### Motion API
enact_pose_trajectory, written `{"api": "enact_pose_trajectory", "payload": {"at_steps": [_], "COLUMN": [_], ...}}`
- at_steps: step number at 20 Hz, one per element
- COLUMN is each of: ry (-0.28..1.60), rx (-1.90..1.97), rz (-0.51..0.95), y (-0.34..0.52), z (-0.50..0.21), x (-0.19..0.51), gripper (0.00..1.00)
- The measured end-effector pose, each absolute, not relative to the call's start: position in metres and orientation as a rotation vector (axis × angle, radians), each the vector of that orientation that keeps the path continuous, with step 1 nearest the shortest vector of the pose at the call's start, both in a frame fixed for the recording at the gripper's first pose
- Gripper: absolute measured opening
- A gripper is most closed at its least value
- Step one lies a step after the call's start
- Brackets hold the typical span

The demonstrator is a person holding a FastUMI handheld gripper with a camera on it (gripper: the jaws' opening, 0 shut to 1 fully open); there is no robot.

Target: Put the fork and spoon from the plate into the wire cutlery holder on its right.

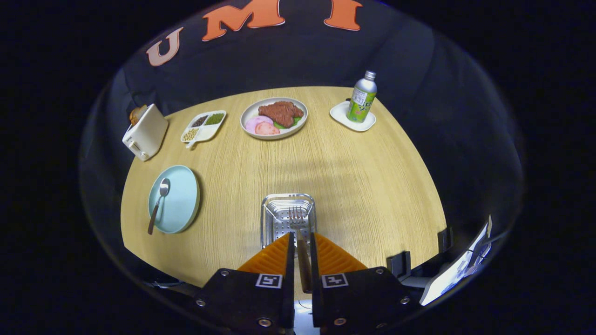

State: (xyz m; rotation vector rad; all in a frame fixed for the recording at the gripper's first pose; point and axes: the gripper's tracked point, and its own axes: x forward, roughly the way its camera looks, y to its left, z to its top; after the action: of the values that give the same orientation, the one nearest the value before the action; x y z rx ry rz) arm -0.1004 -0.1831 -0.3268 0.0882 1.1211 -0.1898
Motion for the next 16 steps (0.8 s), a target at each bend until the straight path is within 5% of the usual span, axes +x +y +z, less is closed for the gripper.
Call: {"api": "enact_pose_trajectory", "payload": {"at_steps": [4, 7, 11, 16], "ry": [0.887, 0.650, 0.417, 0.232], "rx": [0.077, 0.011, 0.008, -0.030], "rz": [-0.192, -0.215, -0.200, -0.153], "y": [-0.175, -0.172, -0.138, -0.096], "z": [-0.281, -0.235, -0.179, -0.137], "x": [-0.060, -0.027, 0.000, 0.025], "gripper": [0.33, 0.60, 0.75, 0.78]}}
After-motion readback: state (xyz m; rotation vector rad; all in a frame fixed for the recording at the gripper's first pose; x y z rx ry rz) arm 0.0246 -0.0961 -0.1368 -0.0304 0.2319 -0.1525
